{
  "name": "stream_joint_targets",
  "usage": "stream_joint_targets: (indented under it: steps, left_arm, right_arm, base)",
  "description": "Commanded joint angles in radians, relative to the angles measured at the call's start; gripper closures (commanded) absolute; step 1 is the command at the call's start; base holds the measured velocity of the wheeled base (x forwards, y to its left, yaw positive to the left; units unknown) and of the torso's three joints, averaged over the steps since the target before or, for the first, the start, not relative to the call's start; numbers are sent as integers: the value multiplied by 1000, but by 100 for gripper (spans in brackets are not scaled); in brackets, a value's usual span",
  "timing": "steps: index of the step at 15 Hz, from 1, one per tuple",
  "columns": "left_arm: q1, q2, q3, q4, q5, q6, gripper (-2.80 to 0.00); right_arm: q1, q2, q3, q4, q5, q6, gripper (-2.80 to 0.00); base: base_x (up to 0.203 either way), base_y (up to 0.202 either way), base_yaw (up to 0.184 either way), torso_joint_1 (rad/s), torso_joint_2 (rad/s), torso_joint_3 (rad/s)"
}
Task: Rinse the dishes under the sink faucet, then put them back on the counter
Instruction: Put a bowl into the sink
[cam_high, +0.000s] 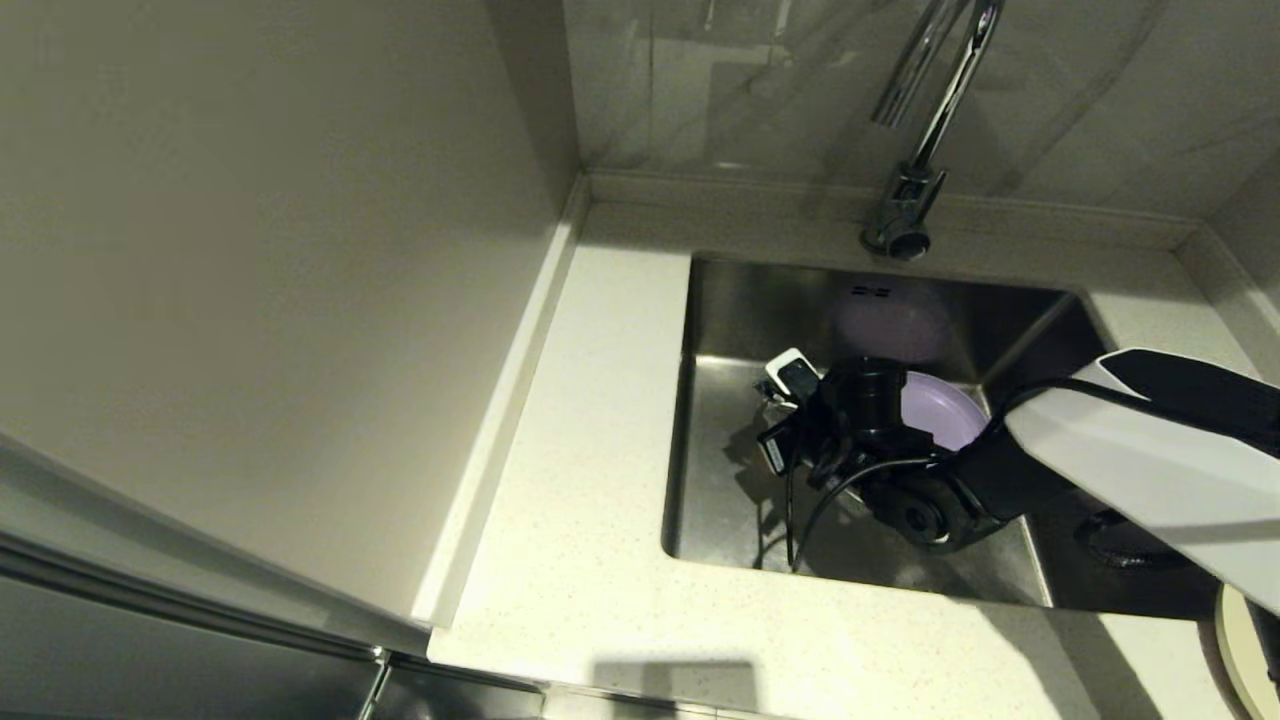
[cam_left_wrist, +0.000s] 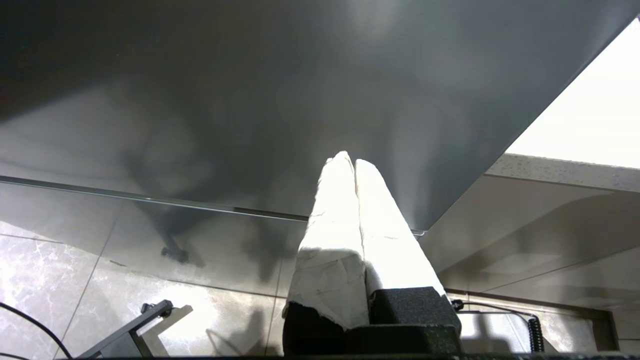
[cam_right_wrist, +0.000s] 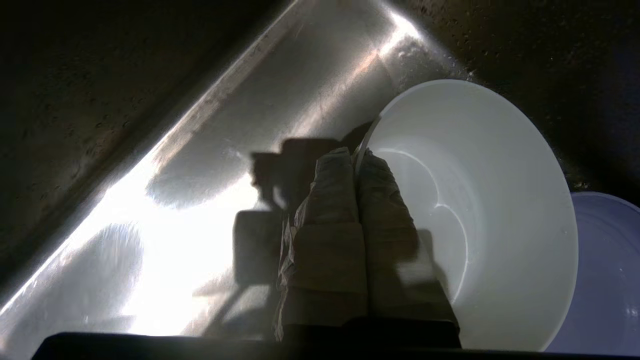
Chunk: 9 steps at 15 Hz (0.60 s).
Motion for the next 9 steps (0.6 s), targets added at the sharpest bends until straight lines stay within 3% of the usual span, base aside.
stream_joint_targets:
  steps: [1,9]
  left_arm:
    - [0,-3,0,-1,0,0,0]
    - [0,-3,0,-1,0,-1,0]
  right_arm:
    - [-2,82,-72,-6,-1,3,0]
    - [-12,179,-212,-25,-23,-1,0]
  base:
    - [0,0,0,0,0,0]
    - [0,0,0,0,0,0]
